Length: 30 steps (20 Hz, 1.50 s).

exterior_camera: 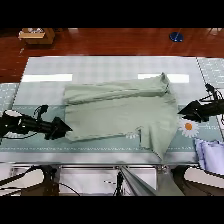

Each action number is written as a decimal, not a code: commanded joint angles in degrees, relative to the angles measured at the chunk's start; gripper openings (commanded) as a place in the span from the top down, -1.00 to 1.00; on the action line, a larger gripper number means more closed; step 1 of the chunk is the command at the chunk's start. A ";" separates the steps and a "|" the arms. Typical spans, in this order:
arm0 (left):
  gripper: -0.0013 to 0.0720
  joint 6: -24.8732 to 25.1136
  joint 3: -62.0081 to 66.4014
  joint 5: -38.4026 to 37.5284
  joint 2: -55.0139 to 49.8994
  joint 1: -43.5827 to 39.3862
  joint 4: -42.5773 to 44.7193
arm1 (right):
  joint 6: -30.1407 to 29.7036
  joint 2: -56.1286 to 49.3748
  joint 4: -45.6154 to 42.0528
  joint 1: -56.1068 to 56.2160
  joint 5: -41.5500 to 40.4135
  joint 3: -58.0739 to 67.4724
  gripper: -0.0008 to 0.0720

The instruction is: Fold the shirts.

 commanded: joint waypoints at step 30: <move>0.89 2.45 -0.35 1.97 -0.07 -8.63 -4.55 | -0.22 5.29 4.85 1.25 -20.57 -21.77 0.09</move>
